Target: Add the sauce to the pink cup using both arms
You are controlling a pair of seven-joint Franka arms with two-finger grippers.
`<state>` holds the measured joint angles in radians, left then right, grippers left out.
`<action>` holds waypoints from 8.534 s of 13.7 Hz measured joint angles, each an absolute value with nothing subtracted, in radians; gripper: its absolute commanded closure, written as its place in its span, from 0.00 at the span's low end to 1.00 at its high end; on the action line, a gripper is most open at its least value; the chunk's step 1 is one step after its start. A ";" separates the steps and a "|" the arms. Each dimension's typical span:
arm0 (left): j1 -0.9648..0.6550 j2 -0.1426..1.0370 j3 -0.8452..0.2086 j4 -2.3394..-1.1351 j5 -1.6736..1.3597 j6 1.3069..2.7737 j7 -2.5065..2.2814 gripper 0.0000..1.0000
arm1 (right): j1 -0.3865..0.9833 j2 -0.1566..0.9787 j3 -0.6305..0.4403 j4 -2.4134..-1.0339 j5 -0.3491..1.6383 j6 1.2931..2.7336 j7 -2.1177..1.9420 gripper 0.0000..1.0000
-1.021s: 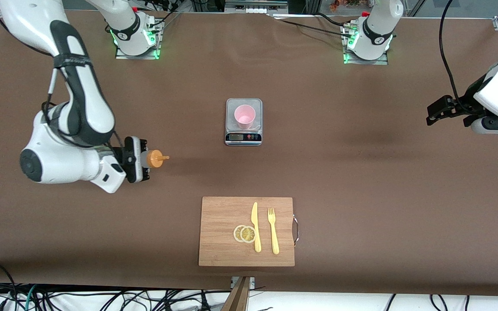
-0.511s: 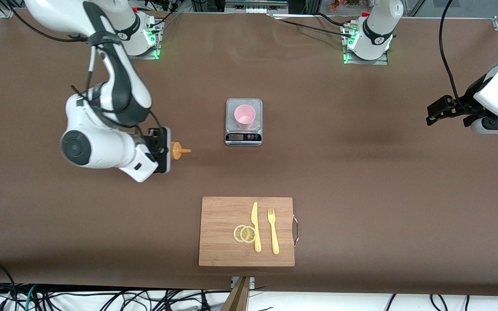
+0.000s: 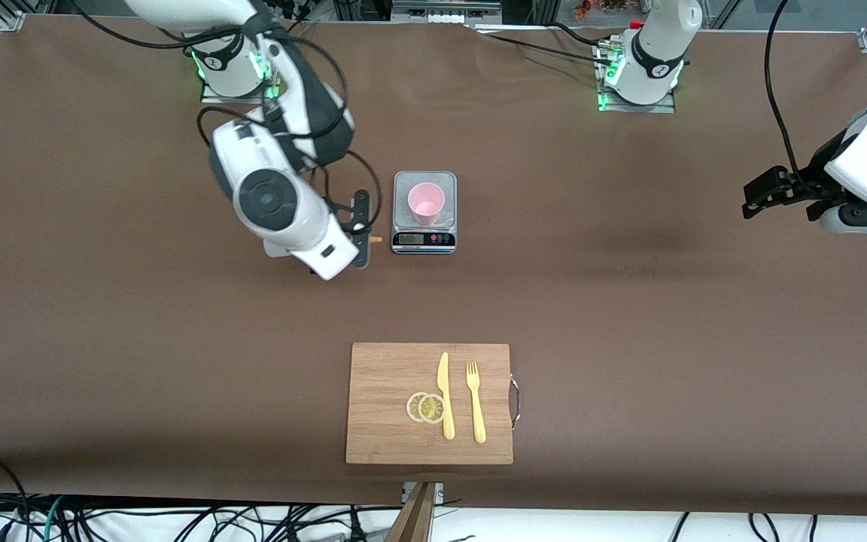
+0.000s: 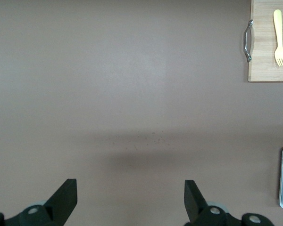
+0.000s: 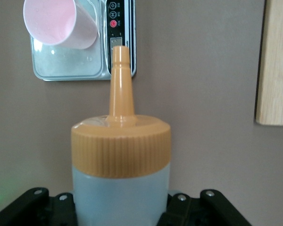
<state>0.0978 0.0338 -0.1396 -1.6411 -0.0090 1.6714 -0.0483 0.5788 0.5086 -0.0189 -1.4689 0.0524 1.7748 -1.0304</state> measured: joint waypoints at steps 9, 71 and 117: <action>0.098 0.034 -0.140 -1.641 -0.009 1.671 -0.048 0.00 | 0.718 0.534 -0.020 -1.467 -0.104 1.775 -0.993 1.00; 0.098 0.040 -0.140 -1.641 -0.009 1.671 -0.048 0.00 | -0.132 0.753 -0.053 -1.523 1.058 1.539 -2.332 1.00; 0.098 0.041 -0.140 -1.641 -0.009 1.671 -0.048 0.00 | -0.423 0.926 -0.185 -1.205 1.037 1.249 -2.231 0.00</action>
<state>0.0979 0.0407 -0.1395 -1.6406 -0.0090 1.6714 -0.0483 -0.4233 0.9256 -0.1851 -1.2048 1.0373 1.2494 -2.2312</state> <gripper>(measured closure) 0.000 0.000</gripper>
